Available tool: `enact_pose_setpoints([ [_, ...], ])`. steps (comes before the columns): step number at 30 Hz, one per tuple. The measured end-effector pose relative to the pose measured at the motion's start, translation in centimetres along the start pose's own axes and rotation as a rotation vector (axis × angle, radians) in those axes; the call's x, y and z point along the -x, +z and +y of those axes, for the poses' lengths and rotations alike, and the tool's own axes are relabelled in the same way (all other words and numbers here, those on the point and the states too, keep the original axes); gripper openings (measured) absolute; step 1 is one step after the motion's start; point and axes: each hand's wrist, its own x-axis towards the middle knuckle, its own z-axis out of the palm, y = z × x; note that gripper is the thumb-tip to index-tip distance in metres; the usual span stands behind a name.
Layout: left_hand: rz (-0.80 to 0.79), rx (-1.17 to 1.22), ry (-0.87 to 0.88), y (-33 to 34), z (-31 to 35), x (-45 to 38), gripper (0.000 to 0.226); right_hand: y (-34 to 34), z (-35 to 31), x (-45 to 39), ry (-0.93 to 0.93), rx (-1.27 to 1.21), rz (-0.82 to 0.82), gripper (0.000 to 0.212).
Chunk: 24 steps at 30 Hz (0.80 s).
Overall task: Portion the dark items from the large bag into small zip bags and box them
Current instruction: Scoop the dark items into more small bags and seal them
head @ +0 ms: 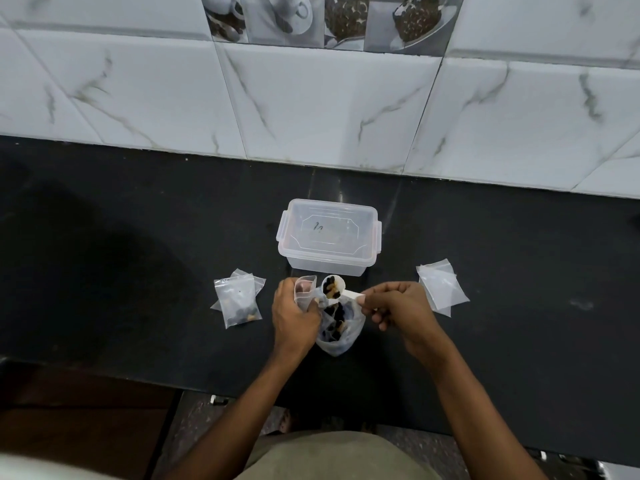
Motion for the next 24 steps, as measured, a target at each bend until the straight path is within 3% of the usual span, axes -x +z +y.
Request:
enact_pose_setpoints([
  [4, 0.001, 0.015, 0.053, -0.3, 0.7, 0.6, 0.035, 1.2, -1.2, 0.7, -0.07, -0.042, -0.016, 0.008],
  [8, -0.006, -0.042, 0.126, -0.5, 1.1, 0.9, 0.025, 2.3, -1.6, 1.3, -0.116, -0.038, -0.016, 0.007],
  [14, 0.017, 0.073, 0.134, -0.5, 2.2, 0.8, 0.028, 3.3, -1.5, 1.8, -0.223, 0.256, 0.093, 0.007],
  [20, -0.02, 0.164, 0.127, -0.5, 2.7, 0.3, 0.044, 3.7, -0.5, 2.0, -0.663, 0.648, 0.181, 0.012],
  [24, -0.013, 0.203, 0.133, -0.6, 3.3, 0.3, 0.042, 3.6, 0.2, 2.0, -0.92, 0.828, 0.211, 0.01],
])
